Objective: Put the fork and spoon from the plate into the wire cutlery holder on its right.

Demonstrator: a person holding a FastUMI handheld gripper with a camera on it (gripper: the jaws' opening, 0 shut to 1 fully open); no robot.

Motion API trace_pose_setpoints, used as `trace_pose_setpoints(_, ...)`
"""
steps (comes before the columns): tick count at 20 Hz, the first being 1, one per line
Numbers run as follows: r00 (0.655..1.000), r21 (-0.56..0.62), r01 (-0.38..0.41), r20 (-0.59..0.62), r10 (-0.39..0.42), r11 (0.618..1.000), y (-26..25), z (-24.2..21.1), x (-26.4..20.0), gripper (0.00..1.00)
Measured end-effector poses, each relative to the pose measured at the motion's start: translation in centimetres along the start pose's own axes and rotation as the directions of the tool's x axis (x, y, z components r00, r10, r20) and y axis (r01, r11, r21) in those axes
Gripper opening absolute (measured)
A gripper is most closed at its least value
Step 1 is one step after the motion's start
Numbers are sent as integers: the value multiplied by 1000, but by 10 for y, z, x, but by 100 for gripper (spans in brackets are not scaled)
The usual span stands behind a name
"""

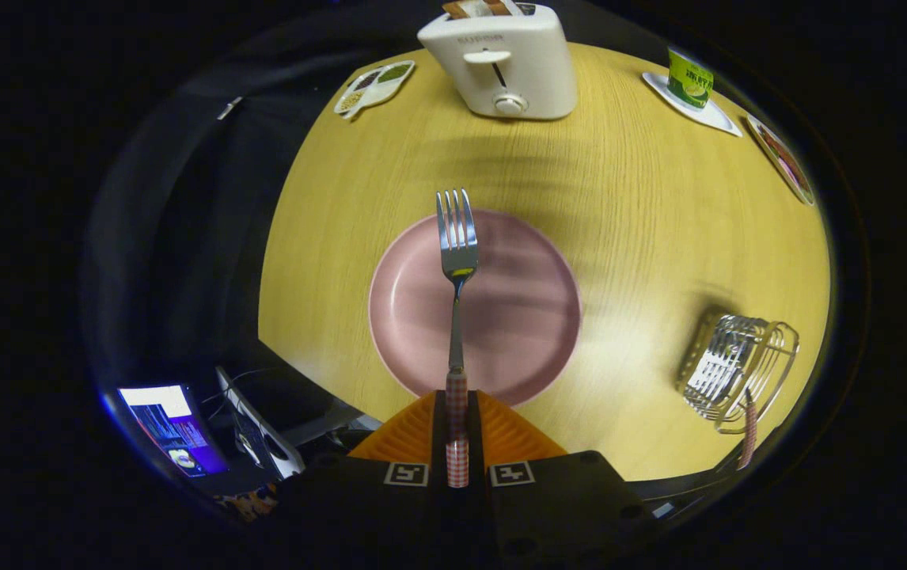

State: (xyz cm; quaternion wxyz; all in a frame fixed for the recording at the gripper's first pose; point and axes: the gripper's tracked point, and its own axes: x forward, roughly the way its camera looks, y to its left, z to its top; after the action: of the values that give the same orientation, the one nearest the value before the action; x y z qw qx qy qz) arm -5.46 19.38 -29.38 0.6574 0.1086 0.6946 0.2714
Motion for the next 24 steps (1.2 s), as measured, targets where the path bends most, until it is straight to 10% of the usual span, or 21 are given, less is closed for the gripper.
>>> trace_pose_setpoints(14,979,-21,131,-151,-133,991,-128,-47,-139,13)
trace_pose_setpoints(24,823,-80,236,-513,-243,968,-187,-85,-144,13)
